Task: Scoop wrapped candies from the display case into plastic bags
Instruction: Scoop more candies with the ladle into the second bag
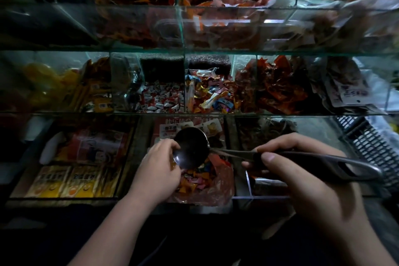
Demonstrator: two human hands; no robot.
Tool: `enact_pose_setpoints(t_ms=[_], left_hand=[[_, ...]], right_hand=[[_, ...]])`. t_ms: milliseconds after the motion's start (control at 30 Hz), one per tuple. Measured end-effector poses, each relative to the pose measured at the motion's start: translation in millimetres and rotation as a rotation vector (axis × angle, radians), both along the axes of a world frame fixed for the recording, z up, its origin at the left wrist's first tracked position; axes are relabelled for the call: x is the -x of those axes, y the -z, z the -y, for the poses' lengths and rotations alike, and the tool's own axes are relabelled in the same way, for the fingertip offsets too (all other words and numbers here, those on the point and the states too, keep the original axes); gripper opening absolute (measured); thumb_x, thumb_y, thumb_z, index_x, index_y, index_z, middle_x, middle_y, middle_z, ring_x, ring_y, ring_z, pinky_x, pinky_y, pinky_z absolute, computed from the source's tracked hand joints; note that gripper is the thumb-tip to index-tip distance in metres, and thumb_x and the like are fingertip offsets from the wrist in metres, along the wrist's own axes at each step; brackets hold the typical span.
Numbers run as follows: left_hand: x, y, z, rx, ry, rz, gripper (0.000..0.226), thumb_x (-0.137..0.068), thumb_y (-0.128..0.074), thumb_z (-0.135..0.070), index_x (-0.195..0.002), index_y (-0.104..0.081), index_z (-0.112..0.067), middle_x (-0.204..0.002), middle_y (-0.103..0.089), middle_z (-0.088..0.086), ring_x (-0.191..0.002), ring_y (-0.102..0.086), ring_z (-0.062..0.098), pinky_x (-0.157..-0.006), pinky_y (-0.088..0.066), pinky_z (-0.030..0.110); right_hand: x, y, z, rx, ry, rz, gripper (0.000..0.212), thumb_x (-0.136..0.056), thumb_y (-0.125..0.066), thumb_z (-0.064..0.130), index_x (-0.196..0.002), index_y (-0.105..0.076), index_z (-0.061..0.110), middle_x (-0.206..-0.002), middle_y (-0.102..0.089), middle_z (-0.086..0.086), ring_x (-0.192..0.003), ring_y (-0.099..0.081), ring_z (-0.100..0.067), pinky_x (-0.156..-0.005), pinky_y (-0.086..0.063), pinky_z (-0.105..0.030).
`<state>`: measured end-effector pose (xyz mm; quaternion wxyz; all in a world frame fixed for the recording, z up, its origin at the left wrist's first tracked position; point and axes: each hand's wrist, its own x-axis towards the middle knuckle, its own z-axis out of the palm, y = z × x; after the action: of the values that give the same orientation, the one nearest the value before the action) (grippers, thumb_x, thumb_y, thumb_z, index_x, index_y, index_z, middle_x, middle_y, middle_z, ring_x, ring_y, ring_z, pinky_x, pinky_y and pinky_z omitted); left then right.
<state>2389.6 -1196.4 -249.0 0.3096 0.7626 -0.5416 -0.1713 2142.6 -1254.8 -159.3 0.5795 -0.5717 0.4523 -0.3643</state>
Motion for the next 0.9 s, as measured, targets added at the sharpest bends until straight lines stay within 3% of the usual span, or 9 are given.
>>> enact_pose_setpoints(t_ms=[167, 233, 300, 400, 500, 667, 767, 833, 900], left_hand=[[-10.9, 10.0, -16.3, -0.011, -0.147, 0.065, 0.033, -0.091, -0.062, -0.008, -0.097, -0.038, -0.031, -0.132, -0.045, -0.01, -0.118, -0.049, 0.014, -0.089, -0.048, 0.04], [-12.1, 14.1, -16.2, -0.016, -0.176, 0.059, 0.03, -0.09, -0.055, -0.001, -0.084, -0.042, -0.027, -0.117, -0.047, -0.013, -0.1, -0.051, 0.013, -0.077, -0.05, 0.041], [-12.2, 17.9, -15.3, -0.067, -0.177, 0.05, 0.029, -0.086, -0.053, 0.002, -0.079, -0.053, -0.027, -0.104, -0.059, -0.013, -0.086, -0.055, 0.011, -0.072, -0.052, 0.037], [-9.3, 22.7, -14.6, -0.087, -0.17, 0.058, 0.046, -0.09, -0.051, -0.002, -0.123, -0.068, -0.03, -0.12, -0.067, -0.01, -0.106, -0.063, 0.013, -0.086, -0.05, 0.023], [-6.5, 24.7, -14.3, -0.106, -0.158, 0.035, 0.061, -0.096, -0.048, -0.008, -0.151, -0.044, -0.033, -0.139, -0.06, -0.009, -0.123, -0.057, 0.013, -0.097, -0.046, 0.021], [-6.2, 24.6, -14.1, -0.126, -0.162, 0.001, 0.072, -0.096, -0.049, -0.004, -0.159, -0.027, -0.03, -0.156, -0.043, -0.007, -0.14, -0.044, 0.014, -0.111, -0.041, 0.028], [-9.3, 22.4, -16.7, -0.102, -0.158, -0.017, 0.075, -0.095, -0.048, -0.002, -0.159, -0.025, -0.033, -0.151, -0.048, -0.009, -0.133, -0.05, 0.013, -0.105, -0.045, 0.026], [-9.8, 22.2, -19.2, -0.094, -0.161, -0.033, 0.075, -0.095, -0.047, -0.002, -0.159, -0.026, -0.034, -0.149, -0.05, -0.01, -0.13, -0.051, 0.011, -0.1, -0.043, 0.02], [-9.5, 23.0, -21.9, -0.082, -0.157, -0.064, 0.077, -0.095, -0.047, -0.001, -0.159, -0.025, -0.037, -0.145, -0.052, -0.015, -0.126, -0.052, 0.005, -0.096, -0.041, 0.017]], right_hand=[[6.9, 0.6, -23.3, 0.465, -0.146, -0.288, 0.015, -0.077, -0.066, 0.042, -0.086, -0.074, 0.034, -0.081, -0.076, 0.012, -0.073, -0.073, -0.003, -0.063, -0.056, -0.019], [-14.1, 20.1, -17.9, 0.502, -0.271, -0.414, 0.008, -0.08, -0.065, 0.04, -0.085, -0.069, 0.037, -0.081, -0.073, 0.019, -0.074, -0.069, 0.002, -0.061, -0.05, -0.009], [-35.9, 53.0, -5.2, 0.51, -0.323, -0.508, 0.005, -0.082, -0.066, 0.033, -0.087, -0.068, 0.032, -0.082, -0.071, 0.015, -0.078, -0.067, 0.0, -0.069, -0.052, -0.015], [-63.9, 105.8, 3.5, 0.521, -0.361, -0.587, 0.009, -0.088, -0.068, 0.017, -0.096, -0.07, 0.018, -0.095, -0.069, 0.001, -0.093, -0.065, -0.016, -0.084, -0.053, -0.036], [-82.6, 135.8, 1.7, 0.449, -0.218, -0.491, 0.003, -0.089, -0.069, 0.016, -0.09, -0.071, 0.017, -0.09, -0.07, 0.004, -0.088, -0.066, -0.012, -0.083, -0.054, -0.032], [-92.6, 138.7, -2.5, 0.161, -0.086, -0.322, 0.009, -0.083, -0.068, 0.028, -0.075, -0.071, 0.033, -0.081, -0.073, 0.016, -0.081, -0.068, 0.0, -0.07, -0.046, -0.006], [-93.5, 142.3, -1.4, 0.083, -0.031, -0.289, 0.019, -0.086, -0.073, 0.016, -0.071, -0.073, 0.028, -0.081, -0.074, 0.011, -0.081, -0.07, -0.004, -0.074, -0.051, -0.014], [-91.3, 139.8, 3.4, -0.142, 0.063, -0.198, 0.019, -0.086, -0.074, 0.008, -0.07, -0.076, 0.019, -0.079, -0.077, 0.0, -0.081, -0.075, -0.017, -0.076, -0.061, -0.03], [-86.2, 140.4, 11.6, -0.269, 0.121, -0.124, 0.018, -0.085, -0.075, 0.007, -0.07, -0.077, 0.017, -0.078, -0.077, -0.003, -0.079, -0.075, -0.015, -0.071, -0.061, -0.027]])
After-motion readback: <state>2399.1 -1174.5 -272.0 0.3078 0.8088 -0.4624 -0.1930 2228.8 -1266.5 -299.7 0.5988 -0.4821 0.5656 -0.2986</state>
